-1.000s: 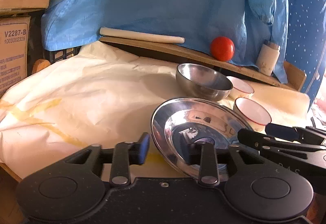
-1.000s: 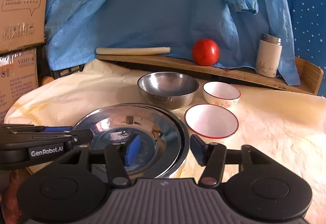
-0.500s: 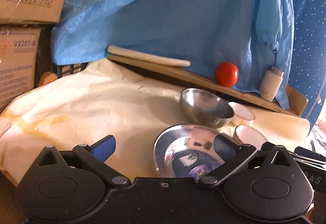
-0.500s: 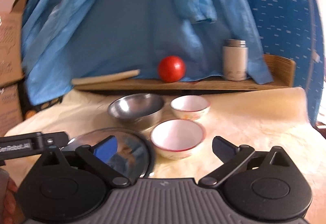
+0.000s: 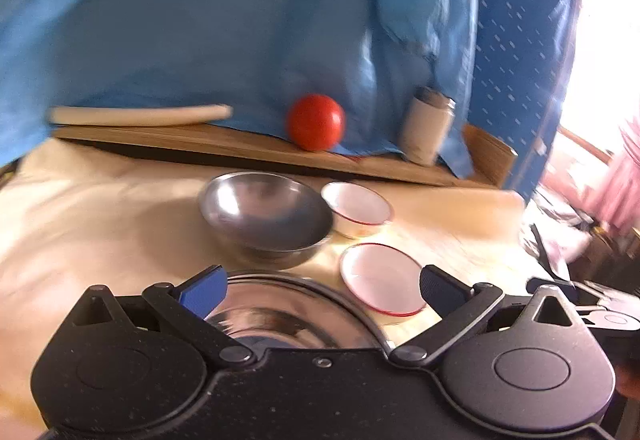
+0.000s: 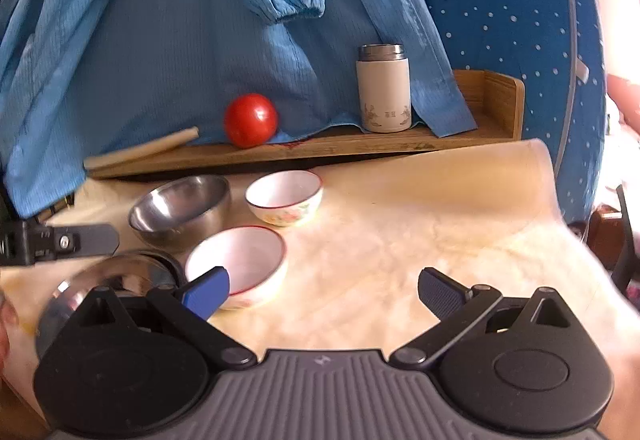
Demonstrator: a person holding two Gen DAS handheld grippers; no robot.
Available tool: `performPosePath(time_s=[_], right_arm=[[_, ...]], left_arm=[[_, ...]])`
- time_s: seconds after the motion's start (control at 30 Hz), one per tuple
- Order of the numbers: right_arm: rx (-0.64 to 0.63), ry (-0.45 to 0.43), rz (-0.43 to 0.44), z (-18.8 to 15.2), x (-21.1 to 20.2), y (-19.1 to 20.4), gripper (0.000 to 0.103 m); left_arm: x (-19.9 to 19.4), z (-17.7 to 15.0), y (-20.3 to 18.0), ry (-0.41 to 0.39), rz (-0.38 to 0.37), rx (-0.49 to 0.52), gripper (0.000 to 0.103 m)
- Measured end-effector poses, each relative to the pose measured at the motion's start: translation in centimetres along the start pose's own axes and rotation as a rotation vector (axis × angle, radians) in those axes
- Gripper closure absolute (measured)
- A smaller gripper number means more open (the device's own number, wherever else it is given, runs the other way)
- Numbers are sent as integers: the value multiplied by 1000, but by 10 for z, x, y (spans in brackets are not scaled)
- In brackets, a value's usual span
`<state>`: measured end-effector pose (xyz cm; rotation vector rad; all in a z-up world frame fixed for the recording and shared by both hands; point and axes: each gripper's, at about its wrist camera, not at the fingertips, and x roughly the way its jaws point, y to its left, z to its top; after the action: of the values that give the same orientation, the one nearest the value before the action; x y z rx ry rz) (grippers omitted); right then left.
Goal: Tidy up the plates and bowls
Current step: 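Move the left gripper to the white red-rimmed bowl and grasp its rim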
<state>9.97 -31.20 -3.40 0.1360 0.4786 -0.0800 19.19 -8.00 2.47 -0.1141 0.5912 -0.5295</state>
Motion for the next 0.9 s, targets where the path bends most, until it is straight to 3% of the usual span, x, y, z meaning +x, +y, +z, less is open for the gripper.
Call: performPosePath(time_s=[0.2,0.4,0.6,0.9], right_arm=[[-32,67,19,1,13,-14,1],[7,80,47,0,25,-21,1],[18,88,65,3,39,-18,1],[30,108,79,5,55,-4,1]], left_arm=[[33,12,-4,130,-89,-34,1],[51,22,-13,184,-161,-48,4],[72,30,-18,224,-156,-50,8],[95,31,-15,288,-145,-79,29]])
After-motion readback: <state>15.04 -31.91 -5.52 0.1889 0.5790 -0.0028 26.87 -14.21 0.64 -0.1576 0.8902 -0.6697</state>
